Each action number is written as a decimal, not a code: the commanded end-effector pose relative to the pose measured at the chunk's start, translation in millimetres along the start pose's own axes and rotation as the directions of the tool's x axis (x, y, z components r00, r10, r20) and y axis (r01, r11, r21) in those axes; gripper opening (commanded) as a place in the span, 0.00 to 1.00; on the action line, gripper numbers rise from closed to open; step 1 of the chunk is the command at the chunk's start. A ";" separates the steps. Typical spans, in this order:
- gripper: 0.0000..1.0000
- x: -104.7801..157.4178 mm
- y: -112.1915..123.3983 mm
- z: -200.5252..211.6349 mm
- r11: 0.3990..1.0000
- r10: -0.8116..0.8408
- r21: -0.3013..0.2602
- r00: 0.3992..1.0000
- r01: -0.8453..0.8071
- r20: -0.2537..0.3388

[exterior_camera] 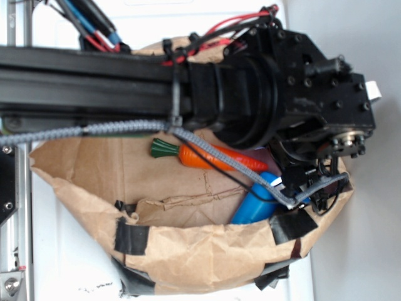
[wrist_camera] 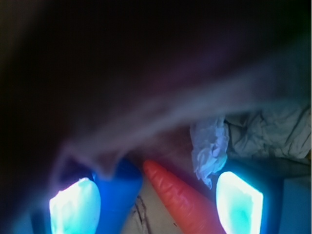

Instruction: Grab the blue bottle.

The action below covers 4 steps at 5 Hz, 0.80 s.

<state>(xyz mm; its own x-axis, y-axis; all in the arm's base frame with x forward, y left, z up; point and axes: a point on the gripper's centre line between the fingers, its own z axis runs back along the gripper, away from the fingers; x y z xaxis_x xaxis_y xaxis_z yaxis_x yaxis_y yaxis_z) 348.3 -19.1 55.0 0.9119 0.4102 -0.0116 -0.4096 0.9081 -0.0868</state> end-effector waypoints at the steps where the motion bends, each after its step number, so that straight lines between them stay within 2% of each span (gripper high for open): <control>1: 1.00 -21.8 9.8 38.5 0.997 -0.012 -0.079 0.993 0.022 0.116; 2: 1.00 -60.3 30.7 45.9 0.997 -0.043 -0.060 0.989 0.052 0.140; 3: 1.00 -87.9 52.8 57.5 0.996 -0.035 -0.070 0.985 0.047 0.170; 4: 1.00 -92.1 59.1 51.1 0.995 0.028 -0.100 0.985 -0.011 0.171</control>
<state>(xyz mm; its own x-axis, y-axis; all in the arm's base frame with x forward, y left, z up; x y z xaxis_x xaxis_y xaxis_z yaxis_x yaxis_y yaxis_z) 235.2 -6.7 94.9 0.8974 0.4243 0.1211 -0.4023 0.8995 -0.1707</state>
